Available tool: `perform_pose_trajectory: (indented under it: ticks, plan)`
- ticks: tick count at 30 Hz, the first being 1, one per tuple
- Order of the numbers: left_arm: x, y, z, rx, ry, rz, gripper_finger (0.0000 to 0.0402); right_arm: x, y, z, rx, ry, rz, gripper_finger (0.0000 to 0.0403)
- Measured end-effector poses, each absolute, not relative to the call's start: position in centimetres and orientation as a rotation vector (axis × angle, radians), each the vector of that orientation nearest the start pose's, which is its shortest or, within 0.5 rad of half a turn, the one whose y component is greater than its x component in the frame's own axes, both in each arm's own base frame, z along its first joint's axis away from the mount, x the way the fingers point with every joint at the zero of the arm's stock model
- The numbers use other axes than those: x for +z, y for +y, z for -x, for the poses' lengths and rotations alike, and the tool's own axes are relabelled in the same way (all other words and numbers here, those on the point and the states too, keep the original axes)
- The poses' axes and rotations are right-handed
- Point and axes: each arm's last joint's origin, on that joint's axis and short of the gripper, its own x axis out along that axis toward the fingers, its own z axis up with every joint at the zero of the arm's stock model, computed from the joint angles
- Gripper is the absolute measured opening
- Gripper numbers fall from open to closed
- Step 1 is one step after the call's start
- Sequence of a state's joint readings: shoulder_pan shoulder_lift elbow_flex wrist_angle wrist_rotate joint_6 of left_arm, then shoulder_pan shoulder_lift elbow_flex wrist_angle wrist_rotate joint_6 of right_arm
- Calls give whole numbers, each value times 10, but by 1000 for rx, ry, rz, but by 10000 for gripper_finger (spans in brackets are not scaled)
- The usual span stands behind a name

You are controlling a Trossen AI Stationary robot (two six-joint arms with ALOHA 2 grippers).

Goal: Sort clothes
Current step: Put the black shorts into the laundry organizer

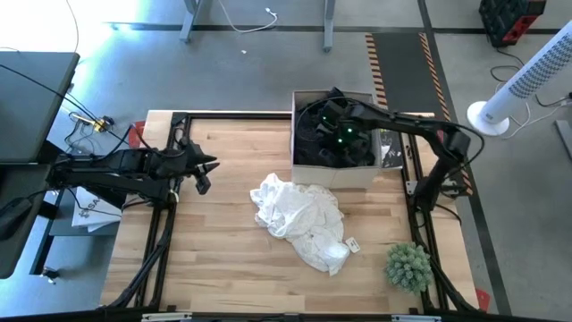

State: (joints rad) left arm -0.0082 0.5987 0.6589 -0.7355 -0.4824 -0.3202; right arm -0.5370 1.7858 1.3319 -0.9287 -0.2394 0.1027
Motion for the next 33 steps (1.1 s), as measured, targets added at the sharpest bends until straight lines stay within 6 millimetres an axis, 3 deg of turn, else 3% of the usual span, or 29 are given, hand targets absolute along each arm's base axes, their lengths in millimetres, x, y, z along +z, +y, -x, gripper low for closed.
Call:
perform_pose_trajectory:
  ticks: [4,7,10,15,18,20,22,25,29,31,33]
  plan:
    - [265,12,-116,556,591,135,93,201,-172,-298,-266,1309,-637,89]
    - [266,12,-117,556,580,138,93,216,-169,-296,-237,1284,-680,89]
    - [268,12,-118,550,555,138,93,254,-159,-291,-230,1243,-663,89]
    - [269,12,-119,549,539,142,93,327,-147,-284,-231,1001,-495,89]
    - [269,12,-119,549,540,142,93,357,-147,-279,-292,804,-321,89]
    - [269,12,-119,549,540,142,93,365,-153,-275,-393,691,-248,89]
    - [269,12,-119,549,540,142,93,360,-166,-271,-522,643,-227,89]
    - [269,12,-119,549,540,142,93,332,-189,-263,-653,641,-282,89]
    - [269,12,-119,549,540,142,93,262,-212,-245,-794,683,-467,89]
    - [269,12,-119,549,540,142,93,223,-212,-234,-872,735,-548,89]
    - [269,12,-119,549,540,142,93,196,-209,-227,-931,730,-587,89]
